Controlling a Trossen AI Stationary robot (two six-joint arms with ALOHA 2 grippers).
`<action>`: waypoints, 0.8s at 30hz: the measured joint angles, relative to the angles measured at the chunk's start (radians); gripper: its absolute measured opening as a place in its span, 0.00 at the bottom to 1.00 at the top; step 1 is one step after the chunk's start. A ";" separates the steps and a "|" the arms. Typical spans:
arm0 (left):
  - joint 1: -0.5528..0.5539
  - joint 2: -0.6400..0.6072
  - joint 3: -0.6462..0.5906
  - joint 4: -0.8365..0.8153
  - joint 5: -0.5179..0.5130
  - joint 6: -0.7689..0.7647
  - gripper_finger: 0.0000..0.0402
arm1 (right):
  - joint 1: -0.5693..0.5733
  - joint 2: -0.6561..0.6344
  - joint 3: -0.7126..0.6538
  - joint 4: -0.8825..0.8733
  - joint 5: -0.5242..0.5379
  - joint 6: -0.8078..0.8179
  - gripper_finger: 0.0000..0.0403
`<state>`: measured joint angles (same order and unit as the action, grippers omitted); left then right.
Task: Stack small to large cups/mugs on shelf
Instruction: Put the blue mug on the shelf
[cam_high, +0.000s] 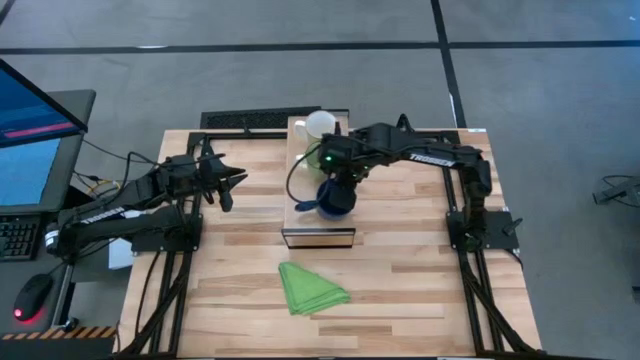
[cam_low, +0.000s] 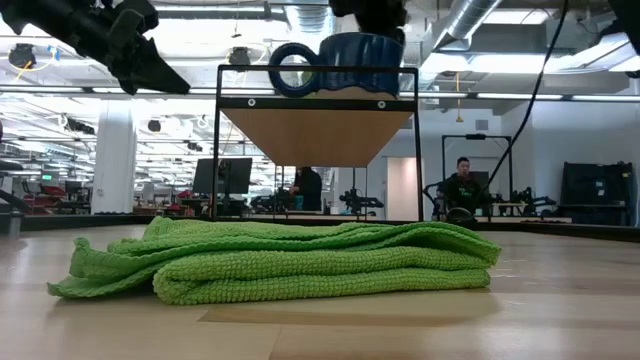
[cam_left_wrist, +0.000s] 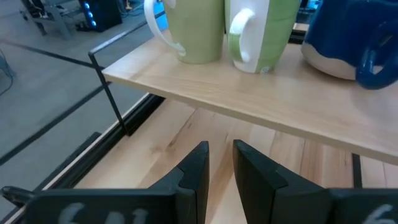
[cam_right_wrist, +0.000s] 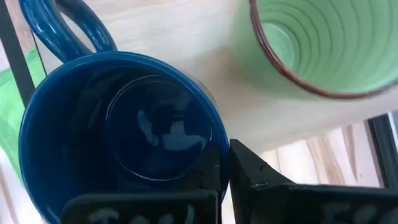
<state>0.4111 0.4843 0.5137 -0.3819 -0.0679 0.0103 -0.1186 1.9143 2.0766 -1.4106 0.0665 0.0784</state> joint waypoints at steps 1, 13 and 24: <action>0.000 0.000 0.000 -0.005 0.000 0.000 0.16 | -0.001 0.011 0.012 0.000 -0.003 0.000 0.05; 0.000 0.000 0.000 -0.027 0.000 0.000 0.16 | -0.008 0.059 0.079 0.008 -0.016 0.078 0.05; 0.000 0.000 0.000 -0.031 0.000 0.000 0.16 | -0.007 0.059 0.079 0.009 -0.021 0.107 0.05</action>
<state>0.4110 0.4847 0.5137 -0.4127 -0.0677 0.0101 -0.1261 1.9728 2.1551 -1.4017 0.0452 0.1851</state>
